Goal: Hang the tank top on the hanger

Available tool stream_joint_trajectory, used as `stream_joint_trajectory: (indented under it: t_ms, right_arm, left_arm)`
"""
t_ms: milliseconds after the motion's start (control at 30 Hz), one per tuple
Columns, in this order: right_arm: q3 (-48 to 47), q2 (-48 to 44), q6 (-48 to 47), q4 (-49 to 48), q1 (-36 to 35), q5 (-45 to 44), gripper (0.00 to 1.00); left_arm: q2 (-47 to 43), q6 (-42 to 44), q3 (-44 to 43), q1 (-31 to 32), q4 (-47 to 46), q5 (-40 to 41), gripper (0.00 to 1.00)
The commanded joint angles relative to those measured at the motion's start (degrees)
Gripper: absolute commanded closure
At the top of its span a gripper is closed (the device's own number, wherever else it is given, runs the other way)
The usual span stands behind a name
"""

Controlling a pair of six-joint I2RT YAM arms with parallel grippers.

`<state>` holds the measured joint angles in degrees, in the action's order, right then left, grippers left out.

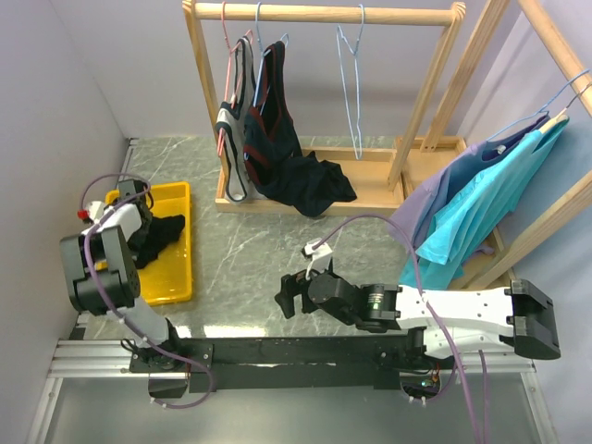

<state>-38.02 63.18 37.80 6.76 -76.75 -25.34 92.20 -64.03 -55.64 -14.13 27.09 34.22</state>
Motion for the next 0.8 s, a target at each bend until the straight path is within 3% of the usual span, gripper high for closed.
stream_joint_trajectory:
  t_ms: [0, 33, 67, 133, 167, 200, 400, 500, 633, 767]
  right_arm:
    - [-3.64, 1.42, -0.8, -0.97, -0.15, 0.82, 0.0]
    - [-3.73, 1.51, -0.8, -0.79, -0.15, 0.73, 0.0]
    - [-3.73, 1.6, -0.8, -0.88, -0.15, 0.82, 0.0]
    - [-3.73, 1.86, -0.71, -1.14, -0.15, 1.08, 0.0]
    - [-3.99, 2.21, -0.8, -1.23, -0.15, 1.17, 0.0]
    - [-4.25, 2.39, -0.97, -1.23, -0.15, 1.35, 0.0]
    - [-6.54, 3.36, -1.06, 0.44, -0.15, -0.49, 0.0]
    - [-7.42, 2.22, -0.62, 1.93, -0.15, -3.04, 0.0]
    - [-8.3, -0.33, -1.85, 3.08, -0.15, -5.42, 0.0]
    - [-11.28, -2.18, -3.87, 5.62, -0.15, -8.74, 0.0]
  left_arm:
    - [2.54, 2.68, -3.24, -1.25, -0.55, -3.72, 0.05]
    - [1.32, 3.12, -2.99, -1.16, -0.98, -3.98, 0.15]
    - [0.27, 3.3, -2.73, -1.25, -1.42, -3.98, 0.45]
    - [-3.76, 3.82, -1.58, -1.25, -2.13, -3.63, 0.71]
    - [-5.18, 4.0, -1.32, -1.16, -2.13, -3.72, 0.91]
    - [-6.67, 4.35, -0.79, -1.25, -2.04, -4.33, 0.99]
    - [-23.18, 8.65, 4.2, -0.73, -5.11, -11.7, 0.99]
    - [-33.29, 14.96, 6.59, 0.59, -7.58, -16.37, 0.99]
    - [-44.62, 19.81, 6.86, 7.86, -6.44, -18.57, 0.99]
    - [-49.4, 23.94, 0.38, 13.77, -0.57, -17.77, 0.99]
